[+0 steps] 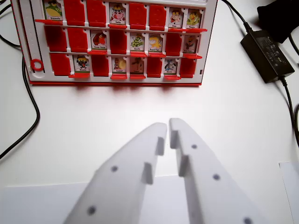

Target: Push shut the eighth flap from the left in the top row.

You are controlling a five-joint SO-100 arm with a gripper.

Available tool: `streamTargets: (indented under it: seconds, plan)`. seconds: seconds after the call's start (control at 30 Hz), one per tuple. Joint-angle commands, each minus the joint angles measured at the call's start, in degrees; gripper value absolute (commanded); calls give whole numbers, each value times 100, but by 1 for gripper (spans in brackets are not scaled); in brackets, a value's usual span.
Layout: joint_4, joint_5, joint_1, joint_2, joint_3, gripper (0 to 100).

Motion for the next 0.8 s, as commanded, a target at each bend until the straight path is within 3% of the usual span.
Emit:
streamTargets:
  seconds: [0.0,0.23,0.5,0.77]
  plan:
    - [-211,79,53,-185,-44,0]
    - [-580,202,237,-703,44,0]
    - [-1230,211,501,-1415,246,0]
    - [-1863,316,703,-2707,-123,0]
